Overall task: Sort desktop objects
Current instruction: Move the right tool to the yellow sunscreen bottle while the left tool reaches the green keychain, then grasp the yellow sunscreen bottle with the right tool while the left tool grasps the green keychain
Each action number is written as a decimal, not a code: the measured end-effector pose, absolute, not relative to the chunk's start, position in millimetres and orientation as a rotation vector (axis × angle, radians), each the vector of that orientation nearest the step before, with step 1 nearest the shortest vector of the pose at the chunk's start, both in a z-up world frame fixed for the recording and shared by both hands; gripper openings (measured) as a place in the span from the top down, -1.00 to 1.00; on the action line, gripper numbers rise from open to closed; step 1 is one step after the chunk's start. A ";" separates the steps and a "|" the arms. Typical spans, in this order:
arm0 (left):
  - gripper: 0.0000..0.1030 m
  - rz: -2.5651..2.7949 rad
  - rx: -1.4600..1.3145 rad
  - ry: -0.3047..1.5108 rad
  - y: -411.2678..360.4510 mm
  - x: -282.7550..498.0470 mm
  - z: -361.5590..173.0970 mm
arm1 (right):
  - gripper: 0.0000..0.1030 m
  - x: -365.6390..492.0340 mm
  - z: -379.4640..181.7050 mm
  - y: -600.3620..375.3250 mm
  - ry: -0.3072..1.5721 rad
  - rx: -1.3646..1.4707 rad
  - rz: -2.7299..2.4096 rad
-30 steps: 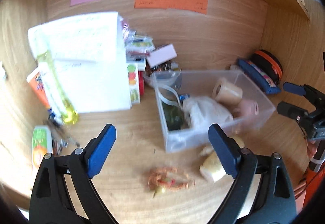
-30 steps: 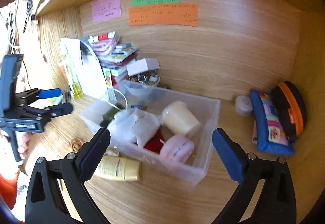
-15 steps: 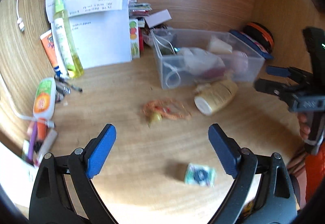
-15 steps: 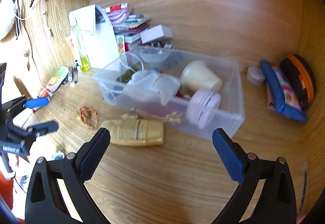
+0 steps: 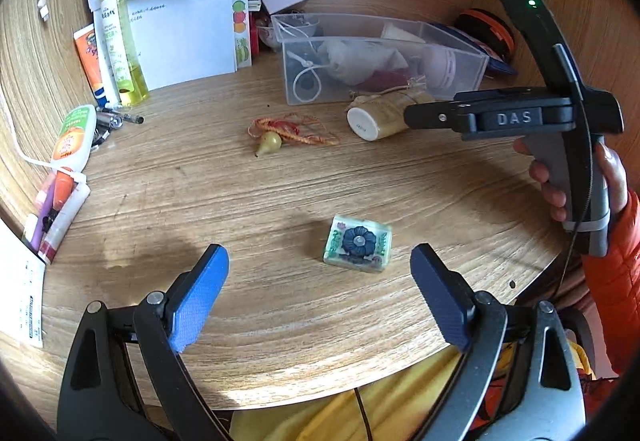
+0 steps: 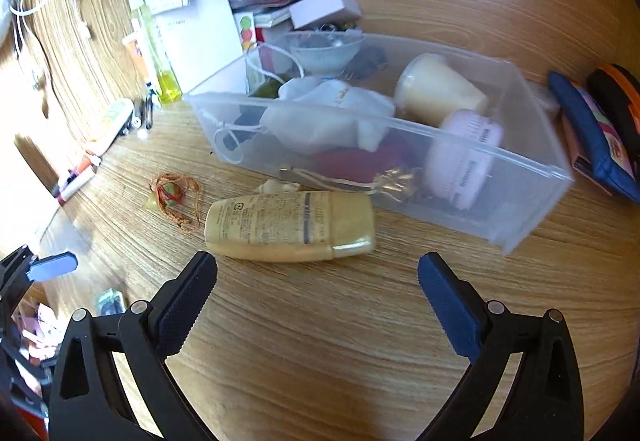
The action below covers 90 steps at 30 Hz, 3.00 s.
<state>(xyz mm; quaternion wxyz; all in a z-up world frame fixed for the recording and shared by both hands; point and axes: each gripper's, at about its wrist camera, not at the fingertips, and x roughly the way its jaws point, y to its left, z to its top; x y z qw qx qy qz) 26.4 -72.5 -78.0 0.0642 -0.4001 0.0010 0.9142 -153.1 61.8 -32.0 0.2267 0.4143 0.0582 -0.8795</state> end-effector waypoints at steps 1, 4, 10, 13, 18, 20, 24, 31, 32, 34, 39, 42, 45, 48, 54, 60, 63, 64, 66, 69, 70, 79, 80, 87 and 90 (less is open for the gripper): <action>-0.81 2.761 -1.213 -0.005 -73.6 25.7 -79.3 | -0.95 -156.1 -34.1 57.2 0.168 1.153 -2.419; -0.80 2.771 -1.213 -0.009 -75.3 24.7 -81.2 | -0.95 -162.8 -38.5 45.1 0.194 1.181 -2.412; -0.60 2.763 -1.213 -0.001 -76.7 23.9 -84.5 | -0.95 -161.3 -39.5 27.7 0.254 1.177 -2.469; -0.58 2.773 -1.203 0.007 -77.3 23.7 -85.5 | -0.95 -153.4 -35.3 22.5 0.268 1.136 -2.542; -0.32 2.797 -1.189 0.006 -80.0 23.8 -85.4 | -0.95 -157.0 -31.6 -1.5 0.364 1.125 -2.549; -0.21 2.803 -1.185 -0.007 -84.1 23.7 -84.2 | -0.95 -160.6 -35.4 -11.0 0.458 1.129 -2.576; -0.08 2.795 -1.183 -0.033 -90.9 23.5 -82.5 | -0.95 -164.7 -39.2 -8.7 0.520 1.139 -2.622; 0.30 2.774 -1.178 -0.053 -90.8 16.8 -81.0 | -0.95 -166.8 -37.8 34.2 0.413 1.225 -2.592; 0.37 2.767 -1.177 -0.059 -90.4 15.6 -80.9 | -0.95 -165.4 -36.8 41.3 0.401 1.236 -2.595; 0.39 2.761 -1.174 -0.058 -87.8 13.8 -80.9 | -0.95 -166.0 -35.5 57.0 0.365 1.266 -2.589; 0.40 2.748 -1.170 -0.050 -80.2 9.5 -80.9 | -0.95 -169.5 -29.8 87.3 0.115 1.304 -2.517; 0.40 2.742 -1.170 -0.049 -76.6 8.3 -80.3 | -0.99 -171.1 -24.4 86.7 0.016 1.280 -2.464; 0.40 2.746 -1.173 -0.048 -75.7 8.0 -80.1 | -0.99 -173.5 -22.8 74.4 0.069 1.273 -2.507; 0.40 2.758 -1.170 -0.046 -75.3 9.0 -78.6 | -0.99 -176.3 -23.4 65.5 0.089 1.271 -2.548; 0.40 2.777 -1.105 -0.052 -77.7 11.3 -67.0 | -0.99 -179.0 -29.7 61.7 -0.086 1.367 -2.632; 0.40 2.779 -1.078 -0.041 -78.9 17.6 -65.1 | -1.00 -188.4 -37.8 48.2 -0.168 1.492 -2.721; 0.40 2.763 -1.095 -0.037 -79.2 20.8 -70.5 | -1.00 -188.2 -42.8 38.4 -0.066 1.510 -2.775; 0.40 2.752 -1.106 -0.035 -78.5 20.7 -73.4 | -1.00 -187.6 -45.0 35.0 -0.028 1.511 -2.788; 0.40 2.729 -1.131 -0.022 -76.1 19.8 -79.2 | -1.00 -188.4 -45.6 34.5 -0.015 1.515 -2.773; 0.34 2.717 -1.127 -0.005 -73.0 19.4 -82.7 | -1.00 -186.8 -47.3 35.9 0.006 1.505 -2.757; 0.32 2.714 -1.126 -0.010 -72.6 18.8 -82.7 | -0.99 -185.8 -47.7 36.3 0.016 1.500 -2.751; 0.32 2.709 -1.125 -0.018 -75.0 11.2 -83.8 | -0.64 -171.8 -48.3 55.0 0.126 1.435 -2.640; 0.35 2.711 -1.124 -0.016 -74.7 10.7 -84.0 | -0.59 -169.7 -48.6 58.2 0.133 1.427 -2.628; 0.67 2.704 -1.133 -0.099 -83.6 5.9 -84.4 | -0.16 -148.8 -46.3 70.9 0.181 1.400 -2.569; 0.76 2.698 -1.138 -0.107 -84.2 4.3 -84.5 | 0.09 -140.4 -42.1 74.9 0.198 1.382 -2.546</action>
